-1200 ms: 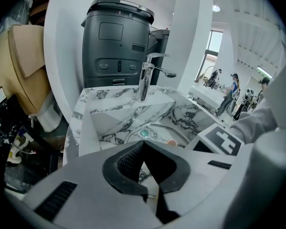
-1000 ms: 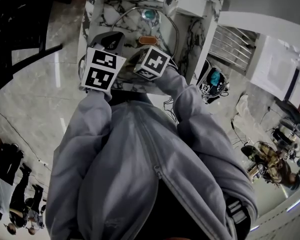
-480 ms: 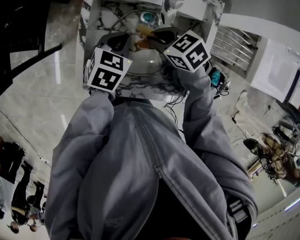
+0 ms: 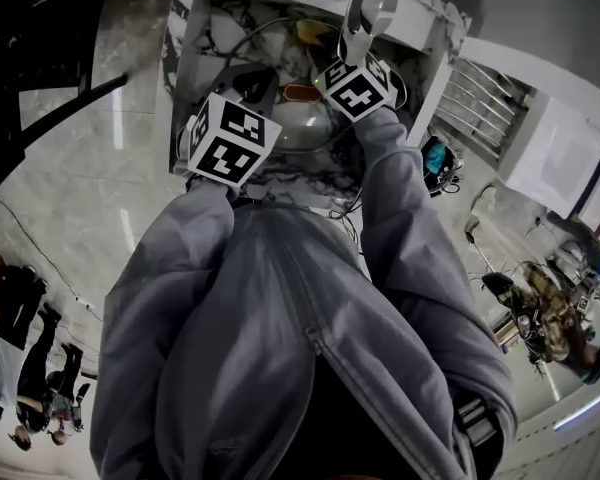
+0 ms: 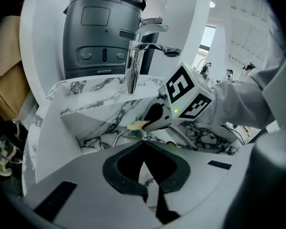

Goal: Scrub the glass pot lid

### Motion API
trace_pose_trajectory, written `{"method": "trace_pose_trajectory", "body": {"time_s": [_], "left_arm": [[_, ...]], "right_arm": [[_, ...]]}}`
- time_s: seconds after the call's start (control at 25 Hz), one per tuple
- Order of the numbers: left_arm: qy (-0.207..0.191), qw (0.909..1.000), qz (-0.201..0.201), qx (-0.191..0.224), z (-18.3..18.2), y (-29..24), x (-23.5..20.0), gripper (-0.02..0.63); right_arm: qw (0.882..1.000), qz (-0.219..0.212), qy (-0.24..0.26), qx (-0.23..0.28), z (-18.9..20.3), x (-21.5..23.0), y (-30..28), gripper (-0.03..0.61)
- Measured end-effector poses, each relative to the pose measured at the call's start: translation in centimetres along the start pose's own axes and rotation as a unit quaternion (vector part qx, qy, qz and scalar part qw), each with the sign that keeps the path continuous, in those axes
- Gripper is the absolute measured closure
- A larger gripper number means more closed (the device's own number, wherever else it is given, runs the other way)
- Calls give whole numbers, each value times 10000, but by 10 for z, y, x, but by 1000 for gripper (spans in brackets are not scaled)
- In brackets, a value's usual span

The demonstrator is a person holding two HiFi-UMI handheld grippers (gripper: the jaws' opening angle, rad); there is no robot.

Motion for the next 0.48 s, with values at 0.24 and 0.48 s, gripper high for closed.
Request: {"method": "trace_pose_trajectory", "body": {"time_s": [0.24,0.48], "left_arm": [[72,10000,16,-65,5,-3,-4,598],[22,10000,29,-33,5,-1,0,598]], "right_arm": [[9992,-50,248,-321,1,-6,-21,522],[9946,-470,695,-616,5,-28,-17,521]]}}
Point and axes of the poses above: the fingertips, and each gripper's own axes: y backward along the fingers, x to its right, z out of its underside, the point moved 3 cm from there along y, backward along the fingers, and after that the axes turned 7 degrees about -x, right-handed, at the moved point
